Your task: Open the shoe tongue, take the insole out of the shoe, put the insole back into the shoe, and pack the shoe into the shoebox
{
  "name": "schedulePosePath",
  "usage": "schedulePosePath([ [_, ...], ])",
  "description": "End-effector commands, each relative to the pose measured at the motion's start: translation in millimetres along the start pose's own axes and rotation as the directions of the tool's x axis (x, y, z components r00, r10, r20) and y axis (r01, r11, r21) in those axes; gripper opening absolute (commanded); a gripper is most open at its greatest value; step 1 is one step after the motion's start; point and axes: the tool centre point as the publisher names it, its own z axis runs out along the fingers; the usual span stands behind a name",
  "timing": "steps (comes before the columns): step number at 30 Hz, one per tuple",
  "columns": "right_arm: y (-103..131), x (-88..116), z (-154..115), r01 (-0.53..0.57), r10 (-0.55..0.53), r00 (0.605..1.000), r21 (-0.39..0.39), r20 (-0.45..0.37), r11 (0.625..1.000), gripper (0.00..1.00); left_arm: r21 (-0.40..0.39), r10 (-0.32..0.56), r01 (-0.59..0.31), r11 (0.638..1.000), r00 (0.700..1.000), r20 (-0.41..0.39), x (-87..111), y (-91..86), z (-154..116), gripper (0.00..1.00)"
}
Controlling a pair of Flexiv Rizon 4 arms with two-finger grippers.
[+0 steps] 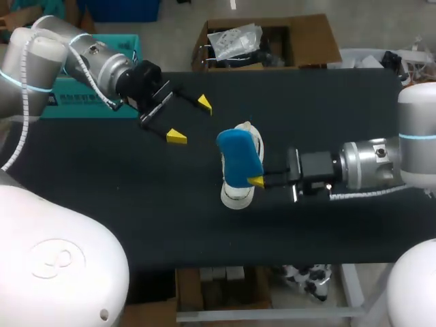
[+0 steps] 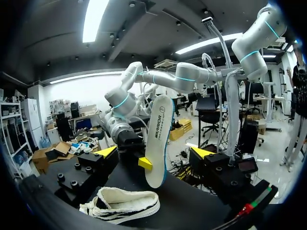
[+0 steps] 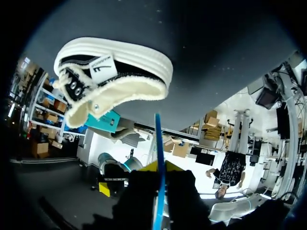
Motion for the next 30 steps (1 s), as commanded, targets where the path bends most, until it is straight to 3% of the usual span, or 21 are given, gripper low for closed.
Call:
schedulePosePath([
  [1, -3.3, -8.9, -2.5, 0.007, -0.006, 0.999, -0.005, 0.043, 1.0, 0.0, 0.003, -0.007, 0.008, 1.0, 0.997, -0.073, -3.6, 8.3, -14.5, 1.0],
  [6, -6.5, -28.7, -2.0, 0.039, -0.039, 0.998, 0.02, 0.047, 0.999, 0.0, -0.008, -0.002, 0.002, 1.0, 0.997, -0.081, -4.0, 13.5, -16.9, 1.0],
  [8, -8.7, -35.2, -0.8, 0.053, -0.058, 0.995, 0.065, 0.078, 0.996, 0.0, -0.012, -0.007, 0.006, 1.0, 0.996, -0.091, -4.9, 17.5, -18.9, 1.0],
  [10, -11.9, -40.4, 0.1, 0.042, -0.056, 0.992, 0.122, 0.115, 0.992, 0.0, -0.031, -0.024, 0.023, 0.999, 0.999, -0.029, -9.1, 21.9, -23.2, 1.0],
  [11, -14.7, -43.1, -1.3, 0.047, -0.059, 0.994, 0.131, 0.091, 0.99, 0.0, -0.031, -0.024, 0.023, 0.999, 0.999, -0.029, -9.1, 21.9, -23.2, 1.0],
  [21, -14.7, -43.1, -1.3, 0.047, -0.059, 0.994, 0.131, 0.091, 0.99, 0.0, -0.031, -0.024, 0.023, 0.999, 0.999, -0.029, -9.1, 21.9, -23.2, 1.0],
  [22, -14.7, -43.1, -1.3, 0.047, -0.059, 0.994, 0.131, 0.091, 0.99, 0.0, -0.063, 0.023, -0.029, 0.998, 0.996, -0.086, -11.3, 22.4, -18.0, 1.0],
  [23, -15.5, -42.2, 0.7, 0.041, -0.058, 0.99, 0.129, 0.132, 0.991, 0.0, -0.047, 0.079, -0.091, 0.995, 0.974, -0.214, -12.9, 22.2, -13.9, 1.0],
  [26, -17.6, -52.3, -0.7, 0.031, -0.051, 0.986, 0.128, 0.16, 0.991, 0.0, -0.008, 0.161, -0.182, 0.983, 0.889, -0.429, -15.6, 23.5, -12.0, 1.0],
  [30, -22.7, -67.6, -2.5, 0.048, -0.073, 0.979, 0.129, 0.189, 0.99, 0.0, -0.001, 0.171, -0.204, 0.979, 0.822, -0.543, -21.1, 30.1, -13.9, 1.0],
])
